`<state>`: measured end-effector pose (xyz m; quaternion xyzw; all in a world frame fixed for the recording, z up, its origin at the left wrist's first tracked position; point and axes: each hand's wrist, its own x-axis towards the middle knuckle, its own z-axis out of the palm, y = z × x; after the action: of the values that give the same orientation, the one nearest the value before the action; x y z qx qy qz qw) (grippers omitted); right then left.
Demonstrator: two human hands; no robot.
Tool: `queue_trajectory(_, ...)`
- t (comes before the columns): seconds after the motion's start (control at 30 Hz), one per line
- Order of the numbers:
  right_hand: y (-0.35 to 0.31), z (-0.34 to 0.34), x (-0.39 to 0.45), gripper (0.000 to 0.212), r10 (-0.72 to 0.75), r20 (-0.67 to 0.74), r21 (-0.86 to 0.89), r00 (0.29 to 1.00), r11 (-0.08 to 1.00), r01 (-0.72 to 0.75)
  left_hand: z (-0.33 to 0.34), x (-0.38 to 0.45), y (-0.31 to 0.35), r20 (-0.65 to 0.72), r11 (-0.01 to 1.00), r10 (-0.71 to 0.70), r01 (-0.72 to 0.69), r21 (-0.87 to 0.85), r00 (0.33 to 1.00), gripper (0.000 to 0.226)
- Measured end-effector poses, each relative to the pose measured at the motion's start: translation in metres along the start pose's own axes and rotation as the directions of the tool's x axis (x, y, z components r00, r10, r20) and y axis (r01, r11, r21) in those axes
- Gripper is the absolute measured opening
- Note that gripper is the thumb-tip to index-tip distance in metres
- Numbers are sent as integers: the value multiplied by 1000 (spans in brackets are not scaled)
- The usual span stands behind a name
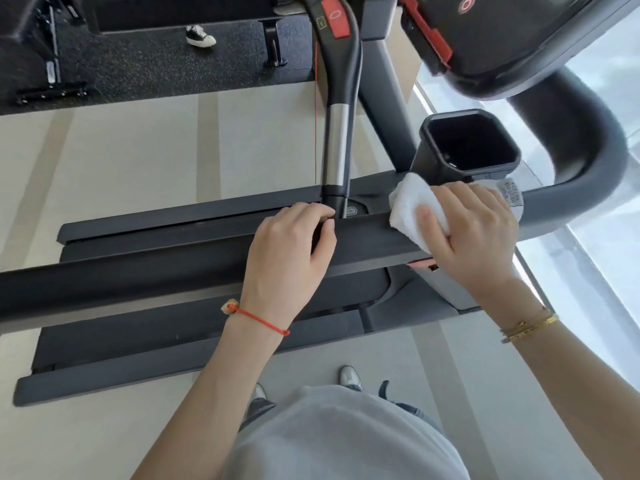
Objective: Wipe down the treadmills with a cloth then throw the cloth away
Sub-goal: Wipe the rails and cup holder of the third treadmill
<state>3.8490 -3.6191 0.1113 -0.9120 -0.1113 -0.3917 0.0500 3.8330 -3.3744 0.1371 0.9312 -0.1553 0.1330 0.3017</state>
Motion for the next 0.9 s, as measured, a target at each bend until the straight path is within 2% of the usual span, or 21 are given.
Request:
queue_trajectory(0.1, -20, 1, 5, 34, 41, 5, 43, 999, 998, -41, 12, 4, 13, -17, 999, -18, 18, 41, 1000, 20)
queue_trajectory(0.2, -47, 8, 2, 30, -38, 35, 154, 999, 988, 32, 17, 5, 17, -37, 994, -45, 49, 98, 998, 20)
queue_trajectory(0.3, -24, 5, 0, 33, -152, 38, 156, 988, 977, 144, 18, 4, 18, -61, 991, -69, 75, 112, 996, 22)
queue_trajectory(0.43, 35, -6, -6, 31, -57, -7, 75, 998, 996, 57, 20, 4, 19, -74, 988, -63, 72, 133, 995, 24)
queue_trajectory(0.57, 29, -4, -5, 33, -14, -25, 58, 1000, 998, 15, 23, 5, 20, -96, 981, -51, 68, 182, 994, 25)
queue_trajectory(0.73, -13, 6, -1, 34, -84, 1, 115, 996, 990, 83, 26, 7, 17, -144, 973, -29, 61, 222, 989, 26)
queue_trajectory(0.83, -3, 5, -1, 34, -199, -3, 111, 980, 974, 198, 27, 6, 17, -176, 967, -50, 92, 238, 983, 24)
queue_trajectory(0.9, 17, 2, -5, 34, -221, -11, 95, 975, 971, 221, 26, 7, 18, -188, 965, -67, 112, 239, 980, 22)
